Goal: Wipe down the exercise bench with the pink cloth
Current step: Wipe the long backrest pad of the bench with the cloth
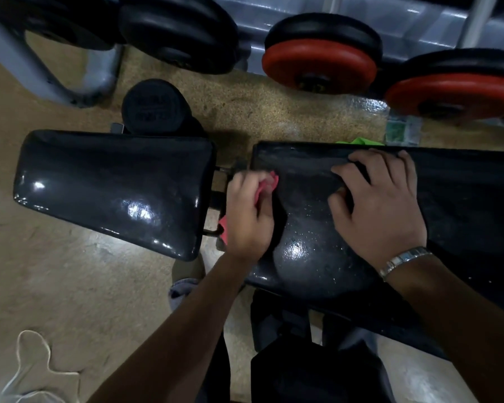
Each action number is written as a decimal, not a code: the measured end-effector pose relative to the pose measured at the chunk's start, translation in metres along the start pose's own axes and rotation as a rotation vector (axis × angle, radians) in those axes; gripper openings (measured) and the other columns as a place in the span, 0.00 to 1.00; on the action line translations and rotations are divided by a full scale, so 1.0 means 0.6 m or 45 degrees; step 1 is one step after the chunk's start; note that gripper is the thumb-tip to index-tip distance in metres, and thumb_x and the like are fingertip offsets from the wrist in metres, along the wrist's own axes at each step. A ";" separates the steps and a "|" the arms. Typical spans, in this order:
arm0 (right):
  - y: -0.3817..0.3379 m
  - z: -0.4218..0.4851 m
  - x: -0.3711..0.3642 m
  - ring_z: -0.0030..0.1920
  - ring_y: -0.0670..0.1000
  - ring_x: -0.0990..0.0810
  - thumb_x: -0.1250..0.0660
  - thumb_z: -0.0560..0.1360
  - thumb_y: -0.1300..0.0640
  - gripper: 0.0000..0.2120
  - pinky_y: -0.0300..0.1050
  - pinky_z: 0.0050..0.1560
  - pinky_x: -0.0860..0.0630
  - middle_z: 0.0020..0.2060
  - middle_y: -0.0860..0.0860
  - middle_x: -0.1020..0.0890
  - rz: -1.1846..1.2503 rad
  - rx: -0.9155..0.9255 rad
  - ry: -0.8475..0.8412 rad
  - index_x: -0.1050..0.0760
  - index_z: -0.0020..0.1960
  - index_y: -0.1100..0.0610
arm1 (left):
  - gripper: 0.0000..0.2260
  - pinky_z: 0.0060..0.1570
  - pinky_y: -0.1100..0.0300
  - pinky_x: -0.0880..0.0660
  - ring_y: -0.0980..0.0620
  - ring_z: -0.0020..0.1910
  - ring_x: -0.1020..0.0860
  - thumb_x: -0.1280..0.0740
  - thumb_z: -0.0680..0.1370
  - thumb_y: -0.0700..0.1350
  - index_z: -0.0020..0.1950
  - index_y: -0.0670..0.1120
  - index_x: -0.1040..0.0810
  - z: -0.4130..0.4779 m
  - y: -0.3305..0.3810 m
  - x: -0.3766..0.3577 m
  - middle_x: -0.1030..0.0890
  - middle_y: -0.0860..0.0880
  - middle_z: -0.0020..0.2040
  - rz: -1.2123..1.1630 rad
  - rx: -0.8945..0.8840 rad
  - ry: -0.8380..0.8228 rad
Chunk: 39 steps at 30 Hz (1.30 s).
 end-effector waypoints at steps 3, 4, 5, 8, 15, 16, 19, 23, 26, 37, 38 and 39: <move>0.001 0.000 0.002 0.64 0.64 0.29 0.39 0.77 0.52 0.16 0.68 0.75 0.43 0.62 0.58 0.24 0.006 -0.005 0.001 0.23 0.61 0.57 | 0.07 0.58 0.44 0.21 0.43 0.55 0.20 0.37 0.84 0.38 0.55 0.47 0.21 -0.052 -0.022 0.025 0.26 0.66 0.56 -0.021 -0.024 -0.002; 0.001 0.000 0.003 0.64 0.64 0.29 0.39 0.77 0.52 0.16 0.68 0.75 0.43 0.62 0.58 0.24 0.006 -0.005 0.002 0.23 0.61 0.57 | 0.07 0.56 0.44 0.21 0.44 0.54 0.21 0.36 0.84 0.38 0.54 0.48 0.21 -0.050 -0.031 0.031 0.26 0.65 0.55 -0.010 0.024 0.030; 0.001 0.001 0.003 0.64 0.64 0.29 0.39 0.77 0.52 0.16 0.68 0.75 0.43 0.62 0.58 0.25 0.004 -0.007 0.001 0.23 0.61 0.57 | 0.07 0.55 0.46 0.21 0.46 0.52 0.21 0.36 0.84 0.37 0.54 0.48 0.21 -0.040 -0.035 0.031 0.25 0.63 0.54 -0.007 0.088 0.069; 0.000 0.003 0.002 0.64 0.64 0.29 0.39 0.78 0.52 0.16 0.67 0.76 0.44 0.62 0.58 0.25 0.007 -0.014 0.007 0.23 0.61 0.57 | 0.05 0.59 0.45 0.21 0.45 0.54 0.21 0.36 0.84 0.40 0.53 0.46 0.20 -0.004 -0.026 0.008 0.25 0.51 0.54 -0.049 0.203 0.101; -0.001 0.002 0.002 0.63 0.63 0.28 0.39 0.77 0.52 0.16 0.67 0.76 0.43 0.61 0.57 0.24 0.028 -0.023 0.014 0.23 0.60 0.57 | 0.07 0.59 0.47 0.20 0.50 0.58 0.21 0.38 0.84 0.38 0.55 0.44 0.21 -0.089 -0.033 0.028 0.26 0.58 0.55 -0.019 0.120 0.033; -0.001 0.001 0.003 0.63 0.64 0.28 0.39 0.77 0.52 0.16 0.67 0.76 0.43 0.61 0.57 0.24 0.028 -0.030 0.013 0.23 0.60 0.57 | 0.07 0.59 0.46 0.20 0.49 0.57 0.21 0.38 0.84 0.36 0.54 0.44 0.21 -0.081 -0.041 0.030 0.26 0.59 0.54 -0.022 0.175 0.065; -0.002 0.000 0.002 0.63 0.63 0.28 0.40 0.77 0.52 0.16 0.67 0.75 0.43 0.61 0.57 0.24 0.025 -0.033 0.021 0.23 0.60 0.56 | 0.06 0.58 0.42 0.21 0.44 0.54 0.21 0.37 0.84 0.36 0.54 0.42 0.21 -0.053 -0.036 0.025 0.26 0.54 0.52 -0.091 0.203 0.108; -0.003 0.001 0.003 0.63 0.63 0.27 0.39 0.77 0.52 0.15 0.66 0.76 0.42 0.60 0.57 0.24 0.033 -0.040 0.009 0.22 0.60 0.56 | 0.07 0.58 0.48 0.23 0.44 0.55 0.23 0.41 0.85 0.44 0.57 0.48 0.23 -0.115 -0.006 0.016 0.27 0.57 0.55 0.039 0.052 -0.021; -0.002 0.000 0.006 0.63 0.63 0.27 0.39 0.77 0.52 0.15 0.67 0.75 0.42 0.60 0.56 0.24 0.036 -0.041 0.004 0.22 0.60 0.56 | 0.06 0.55 0.47 0.25 0.46 0.53 0.25 0.39 0.84 0.39 0.56 0.46 0.23 -0.160 -0.031 0.033 0.24 0.50 0.53 0.115 0.104 0.026; -0.002 -0.001 0.004 0.63 0.63 0.27 0.40 0.77 0.51 0.16 0.67 0.76 0.42 0.60 0.57 0.24 0.060 -0.034 0.006 0.22 0.60 0.56 | 0.08 0.57 0.57 0.28 0.48 0.54 0.26 0.41 0.86 0.43 0.57 0.44 0.22 -0.165 -0.006 0.024 0.24 0.49 0.54 0.143 0.049 -0.037; -0.002 -0.001 0.005 0.63 0.63 0.27 0.41 0.77 0.51 0.16 0.67 0.76 0.42 0.60 0.57 0.24 0.062 -0.032 0.005 0.22 0.59 0.56 | 0.08 0.56 0.56 0.28 0.49 0.53 0.26 0.41 0.86 0.42 0.56 0.43 0.22 -0.159 -0.018 0.029 0.24 0.48 0.53 0.169 0.065 -0.019; -0.002 0.000 0.005 0.63 0.63 0.27 0.41 0.77 0.51 0.16 0.67 0.76 0.42 0.60 0.57 0.24 0.062 -0.031 0.003 0.22 0.59 0.56 | 0.08 0.55 0.54 0.27 0.50 0.51 0.27 0.41 0.86 0.42 0.54 0.43 0.22 -0.141 -0.028 0.031 0.24 0.49 0.52 0.196 0.108 0.019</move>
Point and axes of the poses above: each hand's wrist, its own z-axis towards the middle knuckle, its own x-axis out of the back of the hand, y = z × x, the point moved 6 cm from there along z, towards the middle knuckle
